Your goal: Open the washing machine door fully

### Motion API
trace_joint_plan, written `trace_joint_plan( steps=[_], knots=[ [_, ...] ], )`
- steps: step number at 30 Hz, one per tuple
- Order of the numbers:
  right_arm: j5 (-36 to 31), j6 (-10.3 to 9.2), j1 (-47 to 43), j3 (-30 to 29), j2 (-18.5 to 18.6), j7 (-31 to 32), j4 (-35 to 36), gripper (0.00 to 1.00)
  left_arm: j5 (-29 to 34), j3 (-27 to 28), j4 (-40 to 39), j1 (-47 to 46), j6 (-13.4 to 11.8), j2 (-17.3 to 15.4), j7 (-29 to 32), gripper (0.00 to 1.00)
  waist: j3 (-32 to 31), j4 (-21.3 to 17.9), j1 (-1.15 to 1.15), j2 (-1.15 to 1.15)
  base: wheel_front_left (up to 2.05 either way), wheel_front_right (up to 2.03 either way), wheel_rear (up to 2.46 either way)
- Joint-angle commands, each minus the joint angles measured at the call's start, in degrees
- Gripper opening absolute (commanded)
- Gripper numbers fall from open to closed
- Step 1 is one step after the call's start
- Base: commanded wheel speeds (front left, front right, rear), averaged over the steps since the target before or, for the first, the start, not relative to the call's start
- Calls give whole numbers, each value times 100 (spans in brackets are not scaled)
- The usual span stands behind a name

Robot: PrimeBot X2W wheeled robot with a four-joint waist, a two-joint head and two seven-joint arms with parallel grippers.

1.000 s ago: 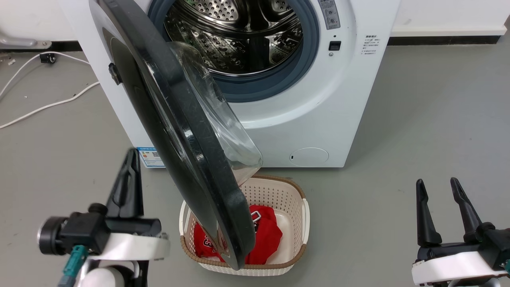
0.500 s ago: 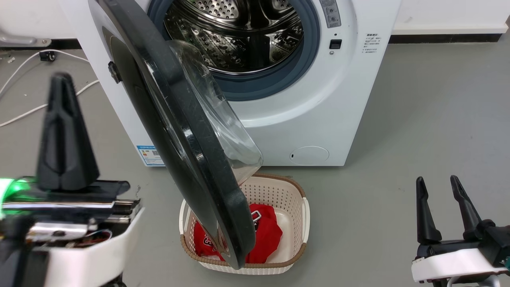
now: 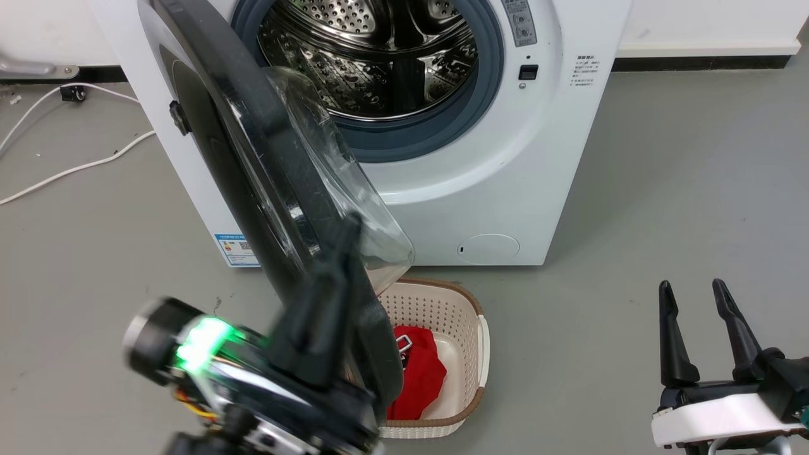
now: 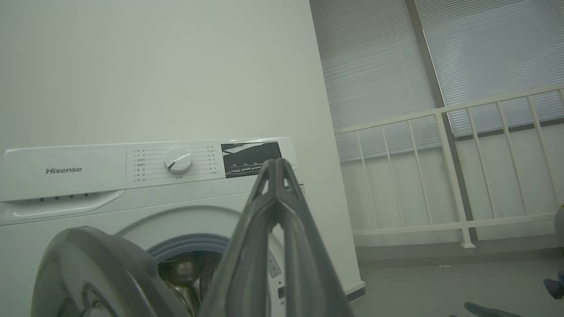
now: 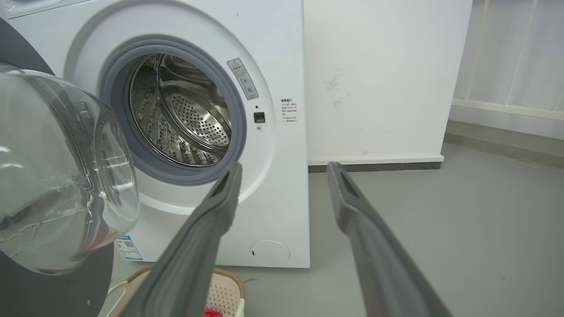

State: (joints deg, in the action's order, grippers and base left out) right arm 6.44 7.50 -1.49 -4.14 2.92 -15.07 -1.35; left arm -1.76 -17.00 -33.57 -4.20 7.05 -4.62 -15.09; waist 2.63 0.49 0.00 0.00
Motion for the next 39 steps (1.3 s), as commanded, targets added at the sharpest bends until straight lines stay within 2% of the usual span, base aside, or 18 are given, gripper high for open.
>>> trace_joint_plan(
  steps=[1,7,15,21,31,39],
  knots=[
    [26,-2,13,-3,-9,-10,-2,100,-48,-125,109,151,21,-45,-11,0,-13,1,0,0,0,0,0],
    [63,-2,-121,-5,-9,-10,-61,100,-194,-828,1001,859,36,-357,-11,0,-99,38,0,0,0,0,0],
    [98,-2,-199,-13,-9,-10,-101,100,-429,-1147,2298,1309,45,-584,-12,0,-152,118,0,0,0,0,0],
    [123,-2,-180,41,-9,-10,-134,100,-455,-1337,2991,910,47,-369,-12,0,-147,150,0,0,0,0,0],
    [162,-2,-49,72,-8,-10,-108,100,-494,-1333,3768,44,-60,57,-12,0,-12,85,0,0,0,0,0],
    [274,-2,29,173,-8,-11,-200,100,-643,-1262,4062,-304,-336,161,-12,0,30,-9,0,0,0,0,0]
  ],
)
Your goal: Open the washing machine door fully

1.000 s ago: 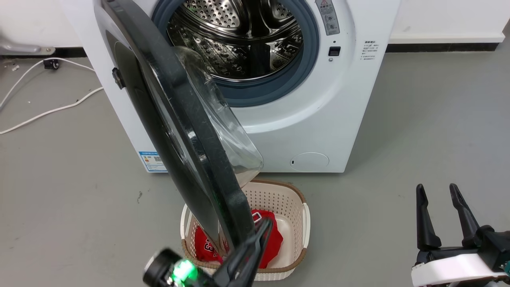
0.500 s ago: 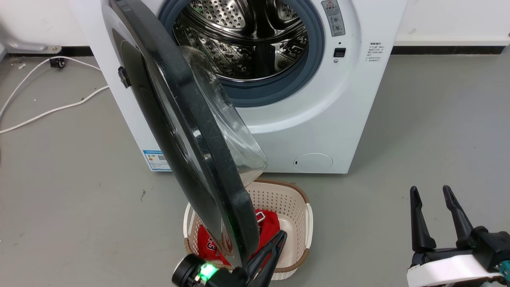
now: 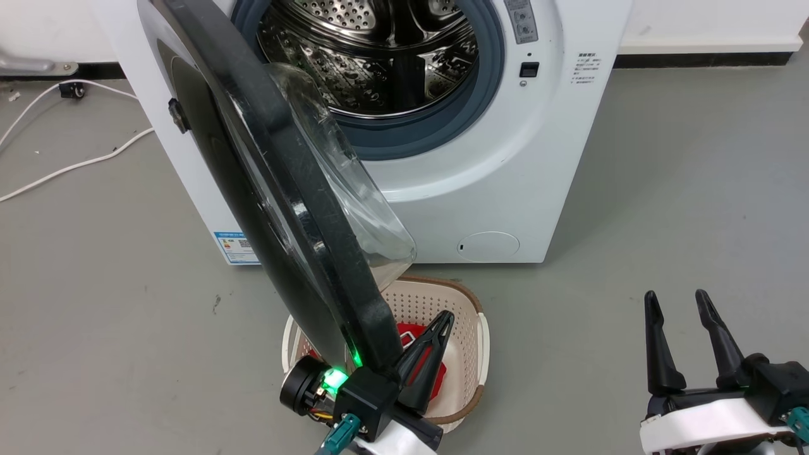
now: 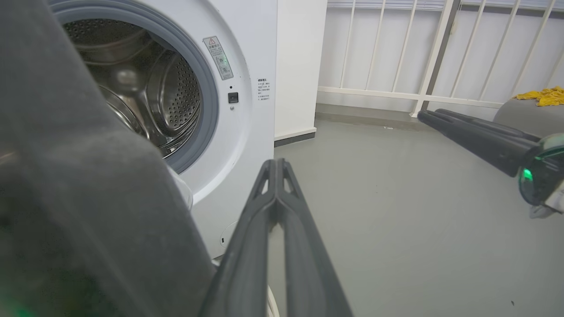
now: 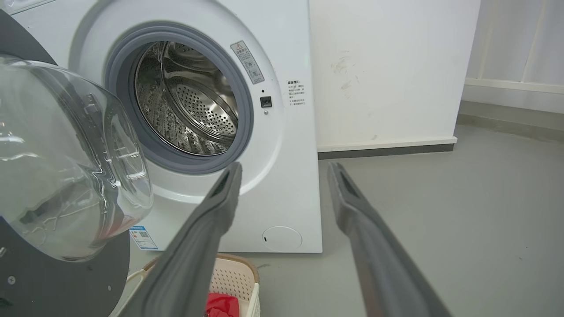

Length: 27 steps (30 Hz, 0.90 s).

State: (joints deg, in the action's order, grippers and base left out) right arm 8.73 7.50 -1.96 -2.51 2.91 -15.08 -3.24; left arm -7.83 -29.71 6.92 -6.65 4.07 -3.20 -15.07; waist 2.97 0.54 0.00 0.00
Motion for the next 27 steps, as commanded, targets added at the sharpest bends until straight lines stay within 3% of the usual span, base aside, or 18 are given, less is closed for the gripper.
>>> trace_joint_plan(
  steps=[1,12,27],
  knots=[
    [52,-2,80,20,-7,-9,-26,100,-49,9,41,-49,-74,23,-14,0,-8,-23,0,0,0,0,0],
    [143,-2,-11,5,-7,-9,-161,100,-89,179,-114,347,-259,26,-14,0,-127,48,0,0,0,0,0],
    [211,-2,-33,30,-7,-9,-205,100,50,612,-605,1042,-435,-40,-11,0,-107,484,0,0,0,0,0]
  ],
)
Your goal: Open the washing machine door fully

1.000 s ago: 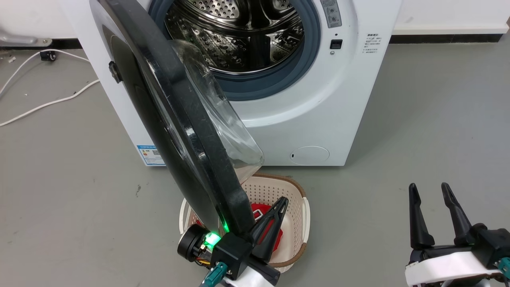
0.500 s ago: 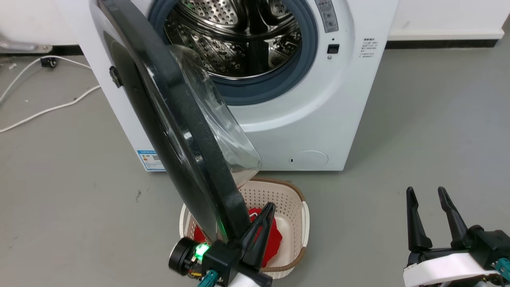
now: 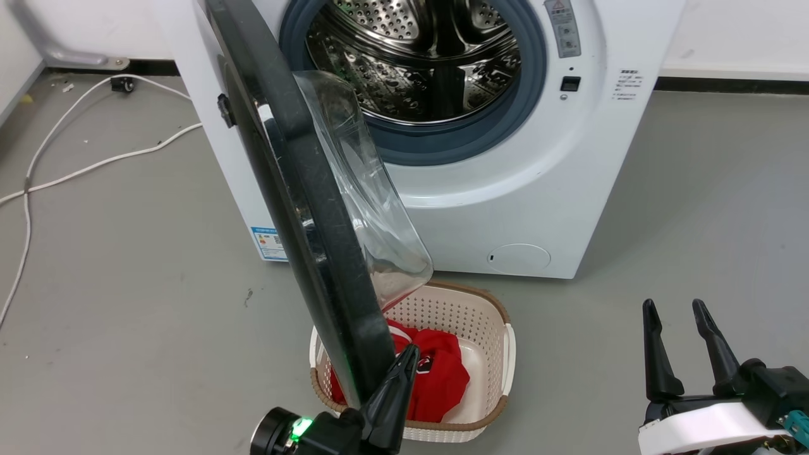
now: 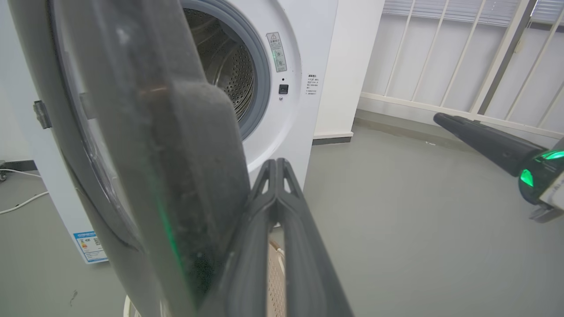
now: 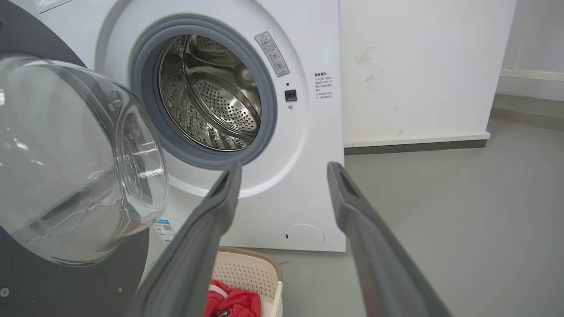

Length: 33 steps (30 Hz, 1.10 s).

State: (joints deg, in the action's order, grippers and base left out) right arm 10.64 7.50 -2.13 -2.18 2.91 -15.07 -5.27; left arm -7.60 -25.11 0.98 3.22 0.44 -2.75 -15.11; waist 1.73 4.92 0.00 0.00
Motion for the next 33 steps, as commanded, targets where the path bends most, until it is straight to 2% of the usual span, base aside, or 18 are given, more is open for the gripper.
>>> trace_joint_plan(
  steps=[1,10,16,26,33],
  knots=[
    [20,-2,-12,3,-7,-10,-3,100,32,186,-62,102,-80,-91,-6,0,25,70,0,0,0,0,0],
    [-12,-2,-49,-60,-7,-10,-8,100,264,343,-638,661,-107,-161,-9,0,64,398,0,0,0,0,0],
    [-56,-2,-43,-93,-7,-10,1,100,228,524,-762,939,-235,-137,-5,0,100,766,0,0,0,0,0],
    [-73,-2,6,-128,-7,-10,-13,100,187,936,-925,1140,-483,-77,-9,0,183,1333,0,0,0,0,0],
    [-98,-2,104,-86,-6,-10,-10,100,184,1370,-774,843,-429,-115,-10,0,307,1505,0,0,0,0,0]
  ],
)
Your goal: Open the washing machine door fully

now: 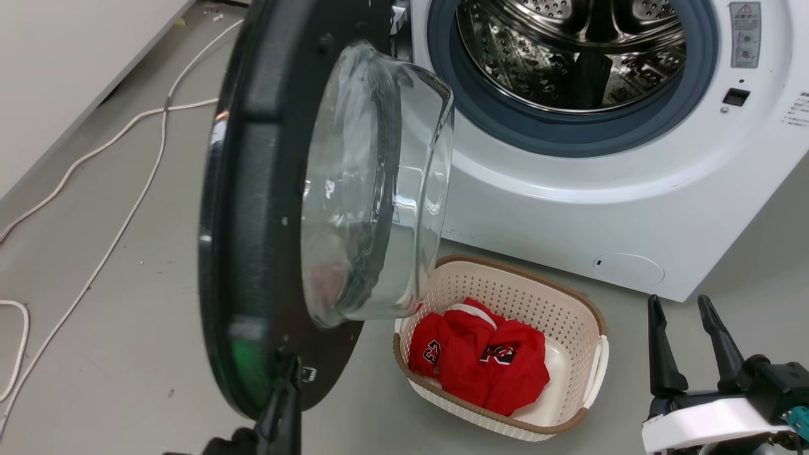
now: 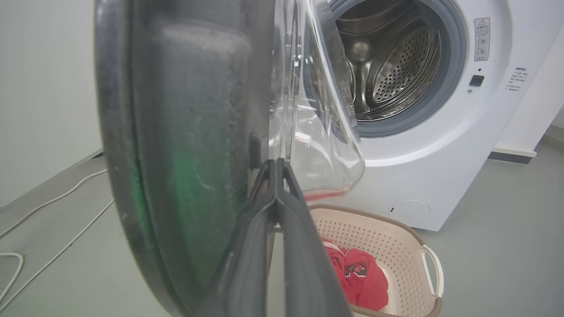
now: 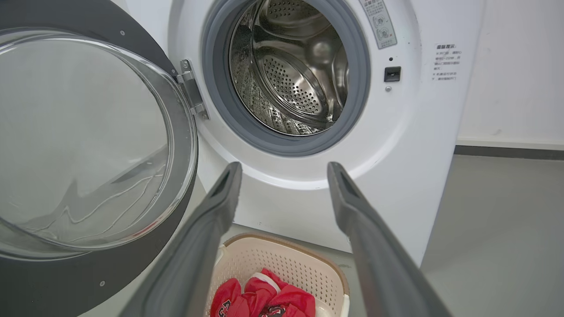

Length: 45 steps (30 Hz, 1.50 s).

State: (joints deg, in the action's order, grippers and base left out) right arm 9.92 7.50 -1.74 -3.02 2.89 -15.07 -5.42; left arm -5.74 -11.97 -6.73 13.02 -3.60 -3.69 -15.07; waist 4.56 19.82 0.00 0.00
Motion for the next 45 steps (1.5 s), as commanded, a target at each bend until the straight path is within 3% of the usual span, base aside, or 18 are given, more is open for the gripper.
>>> trace_joint_plan(
  steps=[1,8,22,35,45],
  knots=[
    [-31,-2,78,9,-5,-10,0,100,-15,146,22,-188,-20,-27,-15,0,42,16,0,0,0,0,0],
    [-59,-2,217,110,-5,-10,-25,100,-134,959,344,-638,-9,-134,-15,0,248,-96,0,0,0,0,0],
    [-123,-2,418,114,-5,-10,-27,100,-291,2837,1116,-1613,147,-749,-14,0,567,-427,0,0,0,0,0],
    [-121,-2,618,186,-5,-10,-52,100,-162,3776,2102,-2365,229,-1334,-13,0,762,-607,0,0,0,0,0],
    [-138,-2,679,203,-5,-10,-71,100,-30,4093,2619,-2677,288,-1526,-13,0,789,-778,0,0,0,0,0]
  ],
)
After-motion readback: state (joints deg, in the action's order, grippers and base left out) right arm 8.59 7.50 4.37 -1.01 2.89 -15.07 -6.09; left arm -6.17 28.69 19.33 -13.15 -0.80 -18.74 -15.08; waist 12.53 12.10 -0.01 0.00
